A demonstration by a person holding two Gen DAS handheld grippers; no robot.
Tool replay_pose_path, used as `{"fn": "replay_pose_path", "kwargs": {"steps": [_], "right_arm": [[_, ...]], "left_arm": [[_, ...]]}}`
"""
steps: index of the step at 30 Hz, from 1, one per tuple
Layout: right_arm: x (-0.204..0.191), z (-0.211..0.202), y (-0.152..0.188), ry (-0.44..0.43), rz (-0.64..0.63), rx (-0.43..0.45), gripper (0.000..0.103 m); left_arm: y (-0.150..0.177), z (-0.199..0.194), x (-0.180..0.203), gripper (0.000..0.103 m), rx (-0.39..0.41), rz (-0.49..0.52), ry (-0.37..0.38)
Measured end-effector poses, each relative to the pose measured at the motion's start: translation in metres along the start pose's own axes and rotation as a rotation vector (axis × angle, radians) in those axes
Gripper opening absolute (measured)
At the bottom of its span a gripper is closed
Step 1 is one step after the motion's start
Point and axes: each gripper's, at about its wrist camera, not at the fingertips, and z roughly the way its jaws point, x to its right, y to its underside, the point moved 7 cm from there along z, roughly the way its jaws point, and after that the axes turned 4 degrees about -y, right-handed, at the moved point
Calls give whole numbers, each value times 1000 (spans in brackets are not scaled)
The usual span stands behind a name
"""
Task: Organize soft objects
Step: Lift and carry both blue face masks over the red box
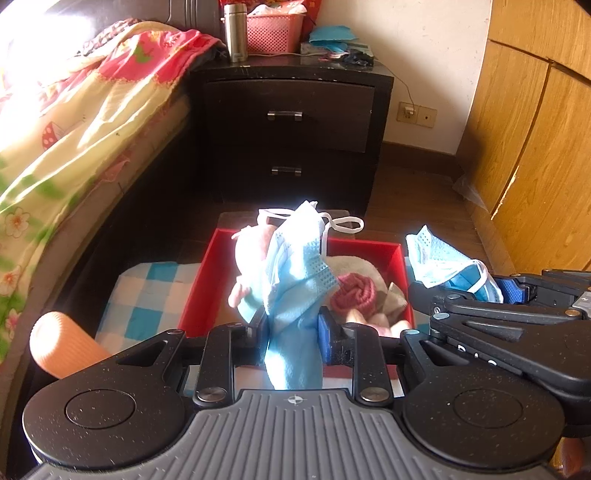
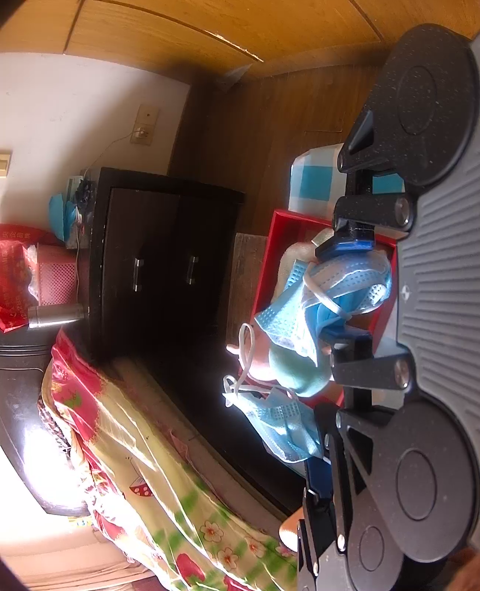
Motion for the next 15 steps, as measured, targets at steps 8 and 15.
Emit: {"fn": "replay_pose_path", "kwargs": {"steps": [8, 15], "right_arm": [[13, 47, -10, -3, 27, -31, 15], [25, 81, -16, 3, 46, -57, 15]], "left_arm": [[-16, 43, 1, 28, -22, -4, -4], [-30, 73, 4, 28, -35, 8, -18]]}}
